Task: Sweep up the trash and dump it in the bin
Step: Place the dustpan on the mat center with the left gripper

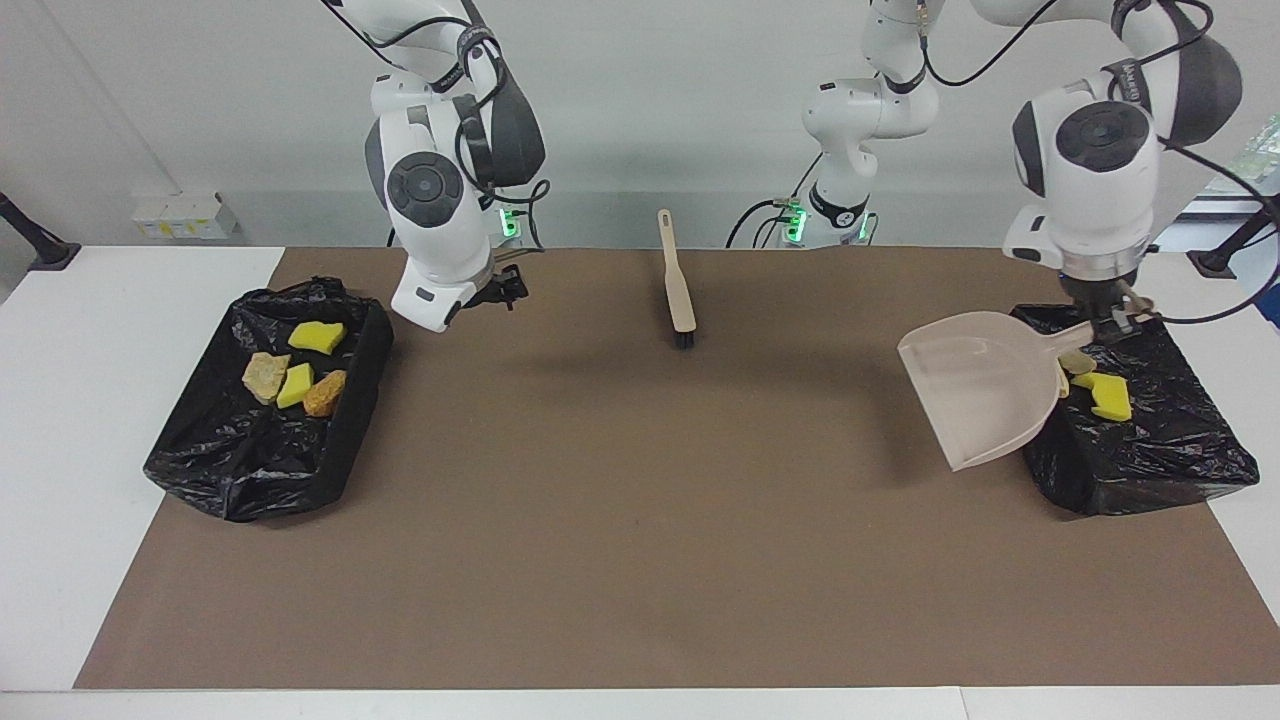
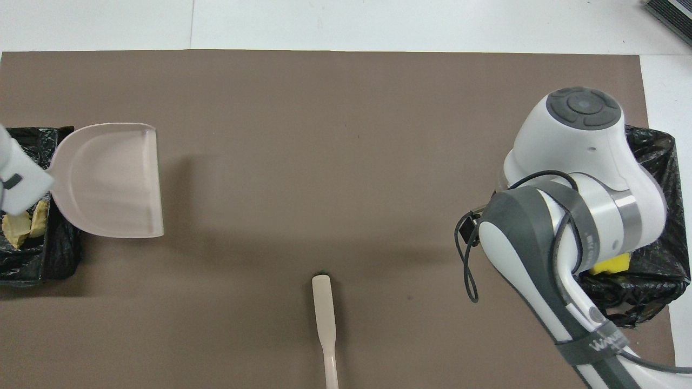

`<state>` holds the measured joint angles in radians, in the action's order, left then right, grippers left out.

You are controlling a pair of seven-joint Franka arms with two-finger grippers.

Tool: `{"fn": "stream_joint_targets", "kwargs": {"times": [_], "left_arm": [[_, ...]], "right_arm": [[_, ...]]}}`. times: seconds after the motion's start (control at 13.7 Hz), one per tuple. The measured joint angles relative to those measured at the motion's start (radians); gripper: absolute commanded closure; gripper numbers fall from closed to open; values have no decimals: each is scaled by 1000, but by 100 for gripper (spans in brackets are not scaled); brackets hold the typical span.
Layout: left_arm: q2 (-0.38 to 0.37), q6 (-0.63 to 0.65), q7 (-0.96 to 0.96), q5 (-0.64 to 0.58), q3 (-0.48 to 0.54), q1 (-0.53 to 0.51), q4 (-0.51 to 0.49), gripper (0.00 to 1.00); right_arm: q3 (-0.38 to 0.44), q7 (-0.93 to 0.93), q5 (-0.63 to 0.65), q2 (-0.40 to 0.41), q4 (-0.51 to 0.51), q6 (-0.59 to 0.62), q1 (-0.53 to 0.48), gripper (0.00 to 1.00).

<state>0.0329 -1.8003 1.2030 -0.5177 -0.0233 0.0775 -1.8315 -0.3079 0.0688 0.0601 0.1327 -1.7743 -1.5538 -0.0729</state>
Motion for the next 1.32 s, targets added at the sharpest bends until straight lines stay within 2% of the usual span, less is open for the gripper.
{"fn": "stream_joint_targets", "kwargs": {"times": [0.22, 0.51, 0.73, 0.95, 1.17, 1.32], "left_arm": [[23, -5, -279, 103, 0, 101, -30, 100], [109, -44, -808, 220, -3, 286, -44, 100], [124, -66, -1097, 353, -2, 367, -45, 100], [137, -126, -1326, 488, -1, 433, -46, 100], [172, -239, -1553, 622, -2, 487, -47, 100], [188, -275, -1614, 657, -1, 509, -47, 100]], "right_arm": [[35, 81, 2, 0, 21, -26, -50, 0], [234, 90, 2, 0, 67, -76, 22, 0], [338, 98, 1, -9, 138, -76, 55, 0], [368, 98, 1, -74, 167, -34, 81, 0], [374, 49, -5, -152, 169, 15, 74, 0], [373, -17, -25, -172, 177, 41, 74, 0]]}}
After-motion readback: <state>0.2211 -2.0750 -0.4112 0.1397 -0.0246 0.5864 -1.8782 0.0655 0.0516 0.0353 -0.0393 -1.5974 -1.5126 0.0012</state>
